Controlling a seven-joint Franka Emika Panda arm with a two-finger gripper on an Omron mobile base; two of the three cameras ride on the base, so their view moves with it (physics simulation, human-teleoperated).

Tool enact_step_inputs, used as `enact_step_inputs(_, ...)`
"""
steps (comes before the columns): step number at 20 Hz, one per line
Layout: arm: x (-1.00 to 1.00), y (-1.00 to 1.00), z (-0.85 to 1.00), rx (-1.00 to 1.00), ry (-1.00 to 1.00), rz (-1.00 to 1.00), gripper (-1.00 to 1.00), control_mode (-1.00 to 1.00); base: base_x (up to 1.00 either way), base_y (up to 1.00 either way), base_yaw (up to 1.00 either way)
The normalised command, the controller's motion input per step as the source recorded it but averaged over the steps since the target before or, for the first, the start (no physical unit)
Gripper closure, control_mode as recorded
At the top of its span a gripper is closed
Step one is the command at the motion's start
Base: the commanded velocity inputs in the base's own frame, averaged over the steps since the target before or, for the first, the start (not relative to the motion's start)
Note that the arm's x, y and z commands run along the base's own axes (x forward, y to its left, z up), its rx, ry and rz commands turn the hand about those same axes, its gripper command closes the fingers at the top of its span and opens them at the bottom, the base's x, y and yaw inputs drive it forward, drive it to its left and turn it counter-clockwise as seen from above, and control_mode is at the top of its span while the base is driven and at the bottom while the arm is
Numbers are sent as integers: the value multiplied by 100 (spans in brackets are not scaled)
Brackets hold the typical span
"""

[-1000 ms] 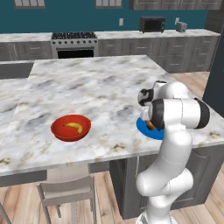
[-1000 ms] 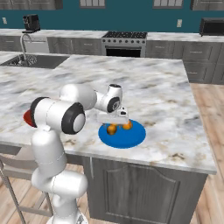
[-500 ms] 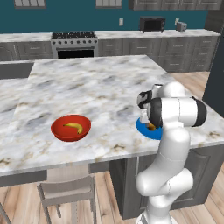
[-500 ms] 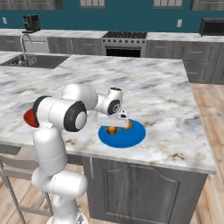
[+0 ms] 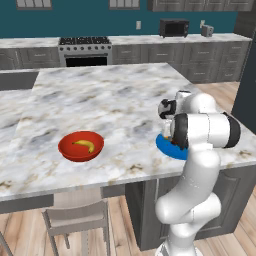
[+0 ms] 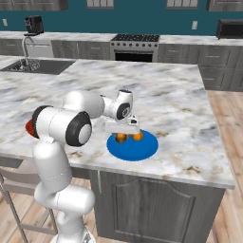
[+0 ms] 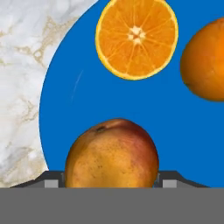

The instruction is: Take the fruits from the plate on the dining counter and place two fruits in each bowl.

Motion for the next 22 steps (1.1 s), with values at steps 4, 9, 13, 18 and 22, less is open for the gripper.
enact_step_inputs(4, -32, 59, 100, 0, 6, 0, 100, -100, 0, 0, 0)
enact_step_inputs(9, -20, 98, 81, 0, 6, 0, 100, -100, 0, 0, 0)
enact_step_inputs(13, -1, 100, 56, 0, 6, 0, 100, -100, 0, 0, 0)
enact_step_inputs(18, 0, 100, 0, -7, 13, 0, 100, -100, 0, 0, 0)
enact_step_inputs(22, 9, 100, 0, -2, 4, 0, 100, -100, 0, 0, 0)
